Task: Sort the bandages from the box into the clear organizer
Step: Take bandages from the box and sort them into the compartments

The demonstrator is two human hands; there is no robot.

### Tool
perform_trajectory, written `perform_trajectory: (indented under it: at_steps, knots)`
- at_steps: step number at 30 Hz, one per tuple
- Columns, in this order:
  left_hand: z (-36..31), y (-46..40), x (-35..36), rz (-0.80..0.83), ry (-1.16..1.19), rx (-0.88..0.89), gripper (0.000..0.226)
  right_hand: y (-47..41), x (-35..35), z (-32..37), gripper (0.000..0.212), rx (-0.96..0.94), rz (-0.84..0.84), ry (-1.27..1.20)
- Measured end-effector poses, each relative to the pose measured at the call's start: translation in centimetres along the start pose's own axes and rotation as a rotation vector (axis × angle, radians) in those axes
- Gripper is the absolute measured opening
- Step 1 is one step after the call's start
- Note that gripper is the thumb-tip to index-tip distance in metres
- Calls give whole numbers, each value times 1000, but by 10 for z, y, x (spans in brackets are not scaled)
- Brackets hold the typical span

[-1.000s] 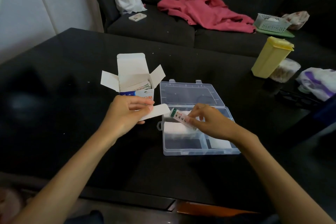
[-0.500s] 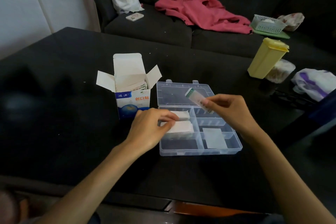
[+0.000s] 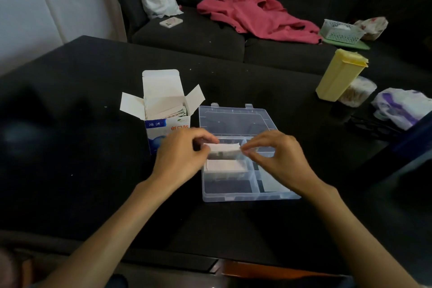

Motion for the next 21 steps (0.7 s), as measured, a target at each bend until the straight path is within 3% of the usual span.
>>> perform_trajectory:
  at_steps: [3,9,17,19,21]
  knots:
    - [6,1,-21,-126,53,-42,22,3,23,10,18,-91,149,85]
    - [-12,15,11,161,-275,212,25,4,28,10,20,-23,239,74]
    - [-12,19,19,265,-372,295,27,11,36,10,35,5,363,48]
    - [-12,21,19,273,-382,321,27,10,35,10,27,-2,350,42]
    - [-14,22,18,270,-394,350,27,0,25,4,23,36,207,6]
Point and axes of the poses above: each hand's wrist, its own y-axis away from the middle knuckle, its own x-axis out of the palm, z = x × y, the point moved 8 cm from there along -y, towards the middle knuckle, and after that the axes turned 2 degrees about -y, right-handed, at the moved point
